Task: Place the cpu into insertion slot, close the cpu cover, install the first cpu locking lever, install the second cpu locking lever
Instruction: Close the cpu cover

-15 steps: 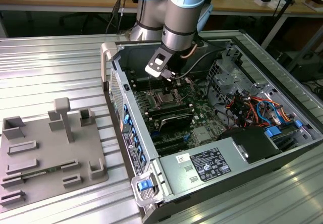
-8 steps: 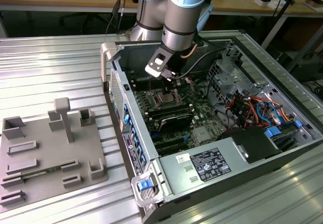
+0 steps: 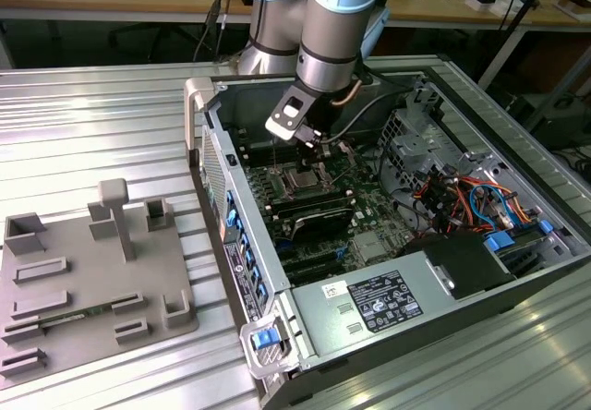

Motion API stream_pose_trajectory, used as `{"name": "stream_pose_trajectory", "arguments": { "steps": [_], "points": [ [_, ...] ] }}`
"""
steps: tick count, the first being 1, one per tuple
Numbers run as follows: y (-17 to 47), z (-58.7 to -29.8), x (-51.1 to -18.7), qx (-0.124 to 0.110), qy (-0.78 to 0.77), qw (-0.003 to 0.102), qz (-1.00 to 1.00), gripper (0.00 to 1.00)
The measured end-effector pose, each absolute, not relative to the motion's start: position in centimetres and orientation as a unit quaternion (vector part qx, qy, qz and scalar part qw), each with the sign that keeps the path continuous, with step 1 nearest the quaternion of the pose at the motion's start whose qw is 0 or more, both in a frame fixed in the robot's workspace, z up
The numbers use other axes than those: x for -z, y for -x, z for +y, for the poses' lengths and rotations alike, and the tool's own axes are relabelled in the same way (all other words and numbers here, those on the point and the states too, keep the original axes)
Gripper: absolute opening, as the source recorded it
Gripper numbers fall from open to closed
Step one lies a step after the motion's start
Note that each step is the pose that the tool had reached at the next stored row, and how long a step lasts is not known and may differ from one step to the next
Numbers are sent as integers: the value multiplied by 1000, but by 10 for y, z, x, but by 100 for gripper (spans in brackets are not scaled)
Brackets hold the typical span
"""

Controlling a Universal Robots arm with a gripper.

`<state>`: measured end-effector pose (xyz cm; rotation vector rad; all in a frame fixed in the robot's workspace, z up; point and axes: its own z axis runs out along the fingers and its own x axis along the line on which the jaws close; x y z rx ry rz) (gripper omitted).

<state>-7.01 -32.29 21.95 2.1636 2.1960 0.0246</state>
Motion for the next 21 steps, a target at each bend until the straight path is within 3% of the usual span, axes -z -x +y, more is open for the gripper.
{"name": "stream_pose_trajectory", "arguments": {
  "steps": [10,21],
  "points": [
    [70,-322,-246,-8,-701,29,712,11],
    [52,-321,-249,-4,-702,25,712,11]
  ]
}}
